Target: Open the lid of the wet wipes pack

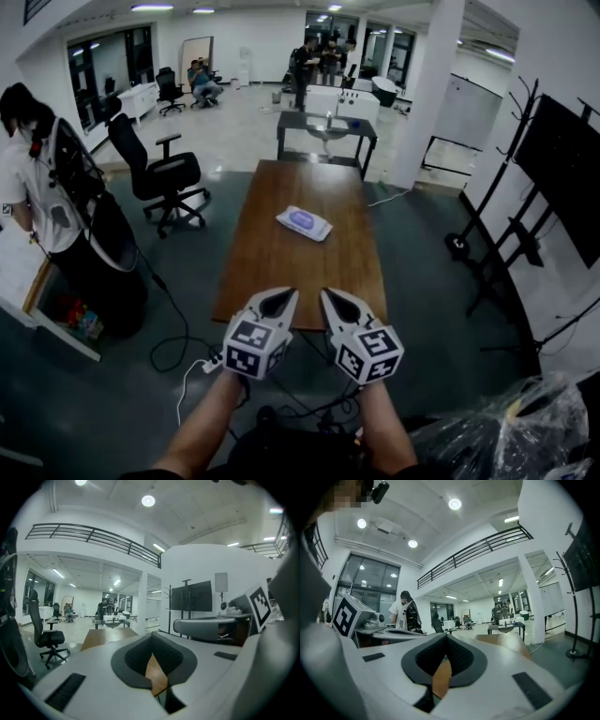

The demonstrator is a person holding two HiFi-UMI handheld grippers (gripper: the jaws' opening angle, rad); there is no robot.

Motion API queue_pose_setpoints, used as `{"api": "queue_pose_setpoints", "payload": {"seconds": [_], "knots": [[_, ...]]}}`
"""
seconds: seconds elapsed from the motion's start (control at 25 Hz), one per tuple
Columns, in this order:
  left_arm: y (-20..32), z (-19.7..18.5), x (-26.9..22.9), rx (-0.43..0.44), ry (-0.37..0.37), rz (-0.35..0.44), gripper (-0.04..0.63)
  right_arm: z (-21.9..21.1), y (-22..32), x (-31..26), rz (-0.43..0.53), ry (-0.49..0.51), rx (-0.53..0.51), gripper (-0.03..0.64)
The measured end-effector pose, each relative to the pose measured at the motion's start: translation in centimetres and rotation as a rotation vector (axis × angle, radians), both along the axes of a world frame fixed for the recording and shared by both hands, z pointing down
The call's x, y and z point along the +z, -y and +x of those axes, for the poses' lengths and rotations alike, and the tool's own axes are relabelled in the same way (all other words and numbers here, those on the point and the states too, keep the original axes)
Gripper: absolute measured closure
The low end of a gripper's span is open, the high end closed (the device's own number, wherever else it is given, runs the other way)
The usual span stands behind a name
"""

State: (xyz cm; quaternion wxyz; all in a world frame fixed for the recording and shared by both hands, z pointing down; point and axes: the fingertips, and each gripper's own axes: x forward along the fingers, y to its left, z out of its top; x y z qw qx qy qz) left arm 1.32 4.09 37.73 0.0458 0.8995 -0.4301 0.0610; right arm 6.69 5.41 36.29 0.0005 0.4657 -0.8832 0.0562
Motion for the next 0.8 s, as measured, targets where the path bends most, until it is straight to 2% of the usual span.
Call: {"api": "queue_pose_setpoints", "payload": {"seconds": [0.4,0.8], "knots": [[10.1,-2.2,1.4,0.060,-0.020,-0.046,0.591,-2.0,9.9,1.0,-0.034,-0.023,0.072,0.606],[20.0,-2.5,3.7,0.022,0.021,-0.081,0.591,-1.5,20.3,3.1,-0.037,-0.063,0.055,0.606]]}}
